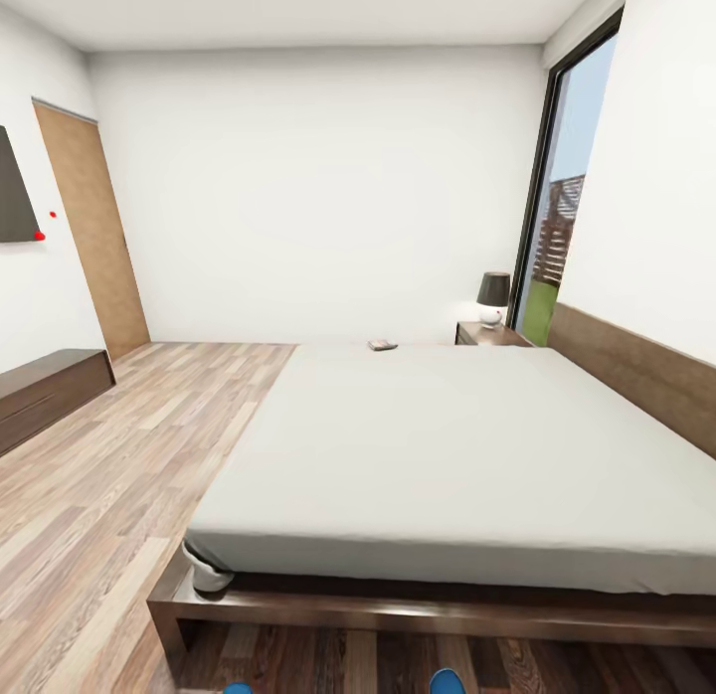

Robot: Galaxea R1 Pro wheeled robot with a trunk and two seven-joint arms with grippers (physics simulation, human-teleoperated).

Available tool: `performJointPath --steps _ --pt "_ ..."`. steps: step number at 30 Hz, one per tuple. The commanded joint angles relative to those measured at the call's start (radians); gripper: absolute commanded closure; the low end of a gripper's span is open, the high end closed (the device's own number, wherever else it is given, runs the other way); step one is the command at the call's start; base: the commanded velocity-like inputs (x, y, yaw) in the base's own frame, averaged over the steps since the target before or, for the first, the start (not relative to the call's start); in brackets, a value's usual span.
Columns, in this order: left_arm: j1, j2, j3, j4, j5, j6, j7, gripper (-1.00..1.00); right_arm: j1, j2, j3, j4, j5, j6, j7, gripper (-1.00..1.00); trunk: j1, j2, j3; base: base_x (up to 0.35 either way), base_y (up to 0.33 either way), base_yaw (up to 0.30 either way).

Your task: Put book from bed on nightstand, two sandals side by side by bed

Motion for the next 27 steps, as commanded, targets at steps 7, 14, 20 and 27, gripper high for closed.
performJointPath --steps 7,14,20,27 --pt "-0.001 0.000 -0.015 0.002 0.001 -0.004 0.005 1.00 -0.001 -0.001 0.007 0.001 0.001 -0.002 -0.009 1.00 0.027 -0.050 -0.023 0.000 0.000 0.000" --pt "-0.001 0.000 -0.017 0.000 0.000 -0.004 0.005 1.00 -0.001 -0.001 0.007 0.000 0.001 -0.002 -0.009 1.00 0.054 -0.099 -0.045 0.000 0.000 0.000" --pt "-0.002 0.000 -0.016 -0.001 0.000 -0.004 0.005 1.00 -0.001 -0.001 0.007 0.000 0.001 -0.002 -0.009 1.00 0.077 -0.141 -0.064 0.000 0.000 0.000" --pt "-0.002 0.000 -0.019 -0.001 -0.001 -0.004 0.004 1.00 -0.001 -0.001 0.007 0.001 0.001 -0.002 -0.009 1.00 0.104 -0.190 -0.086 0.000 0.000 0.000"
